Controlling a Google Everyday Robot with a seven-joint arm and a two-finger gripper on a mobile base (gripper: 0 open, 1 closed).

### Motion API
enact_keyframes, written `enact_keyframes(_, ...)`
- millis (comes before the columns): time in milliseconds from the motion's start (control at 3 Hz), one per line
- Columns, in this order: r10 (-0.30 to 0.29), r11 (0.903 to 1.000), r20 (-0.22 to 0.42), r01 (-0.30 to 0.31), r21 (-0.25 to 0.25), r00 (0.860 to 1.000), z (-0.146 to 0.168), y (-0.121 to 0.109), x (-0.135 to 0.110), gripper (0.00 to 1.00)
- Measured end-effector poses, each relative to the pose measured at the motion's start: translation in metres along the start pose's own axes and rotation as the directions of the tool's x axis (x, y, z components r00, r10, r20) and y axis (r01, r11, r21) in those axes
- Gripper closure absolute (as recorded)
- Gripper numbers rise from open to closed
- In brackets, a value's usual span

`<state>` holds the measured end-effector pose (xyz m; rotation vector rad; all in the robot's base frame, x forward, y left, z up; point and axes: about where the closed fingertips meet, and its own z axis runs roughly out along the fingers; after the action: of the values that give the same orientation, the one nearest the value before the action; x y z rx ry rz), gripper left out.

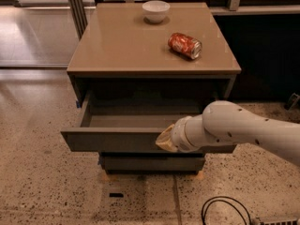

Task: Close top drawer

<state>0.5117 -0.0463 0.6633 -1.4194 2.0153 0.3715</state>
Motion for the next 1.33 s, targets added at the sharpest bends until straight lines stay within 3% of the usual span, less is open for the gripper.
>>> enact_keyframes(333, -0.008, 0.9997, 0.018, 0.007, 0.021, 1.000, 0.017, -0.026, -0.013, 1.00)
enact_keyframes(1000, 0.006, 0.9990, 0.033, -0.007, 0.044, 0.999, 0.015, -0.040, -0.013, 1.00)
enact_keyframes(1333, 0.014, 0.9936, 0.058, -0.020, 0.112, 0.998, 0.011, -0.068, -0.017, 1.00)
